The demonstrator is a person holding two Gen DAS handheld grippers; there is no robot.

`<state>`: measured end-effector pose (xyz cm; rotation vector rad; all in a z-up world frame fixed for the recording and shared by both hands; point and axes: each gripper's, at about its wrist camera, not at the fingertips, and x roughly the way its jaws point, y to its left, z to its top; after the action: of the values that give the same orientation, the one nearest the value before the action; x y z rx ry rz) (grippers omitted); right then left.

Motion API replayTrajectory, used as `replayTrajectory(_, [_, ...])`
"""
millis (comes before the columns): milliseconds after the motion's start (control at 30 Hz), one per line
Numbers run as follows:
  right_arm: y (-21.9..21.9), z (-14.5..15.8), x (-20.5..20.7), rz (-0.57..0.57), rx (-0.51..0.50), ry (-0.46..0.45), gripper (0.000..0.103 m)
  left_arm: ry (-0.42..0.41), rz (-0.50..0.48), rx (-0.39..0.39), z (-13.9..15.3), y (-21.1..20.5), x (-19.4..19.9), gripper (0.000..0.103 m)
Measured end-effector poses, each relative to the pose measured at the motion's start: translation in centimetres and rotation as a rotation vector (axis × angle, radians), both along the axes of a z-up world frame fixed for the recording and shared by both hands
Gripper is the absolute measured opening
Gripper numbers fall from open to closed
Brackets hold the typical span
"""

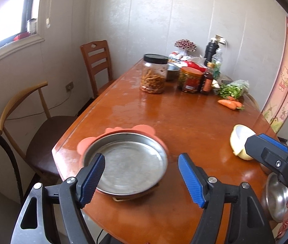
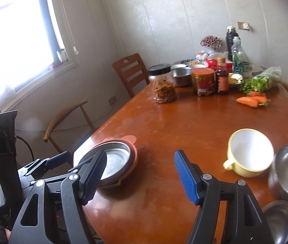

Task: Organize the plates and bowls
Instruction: 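Move the right gripper to the large perforated steel basin and grasp its rim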

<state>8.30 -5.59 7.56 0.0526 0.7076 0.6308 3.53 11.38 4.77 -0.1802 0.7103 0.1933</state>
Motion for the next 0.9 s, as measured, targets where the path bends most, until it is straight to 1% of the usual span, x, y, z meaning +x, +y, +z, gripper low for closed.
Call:
replayTrajectory(167, [-3.1, 0.7, -0.5, -0.024, 0.020, 0.005, 0.072, -0.005, -0.035, 0.009, 0.8, -2.8, 0.5, 0.074])
replayTrajectory(500, [-10.4, 1.8, -1.6, -0.105, 0.002, -0.041, 0.073, -0.013, -0.137, 0.002, 1.5, -9.8, 1.9, 0.075])
replayTrajectory(600, [-12.8, 1.7, -1.9, -0.136, 0.000, -0.046, 0.073, -0.013, -0.168, 0.006, 1.5, -12.0, 2.3, 0.075])
replayTrajectory(667, [-14.3, 1.6, -2.0, -0.160, -0.006, -0.045, 0.073, -0.009, -0.188, -0.005, 1.3, -13.2, 2.6, 0.075])
replayTrajectory(900, [-20.1, 0.9, -2.9, -0.236, -0.017, -0.025, 0.073, 0.009, -0.248, -0.011, 0.6, -17.5, 3.3, 0.075])
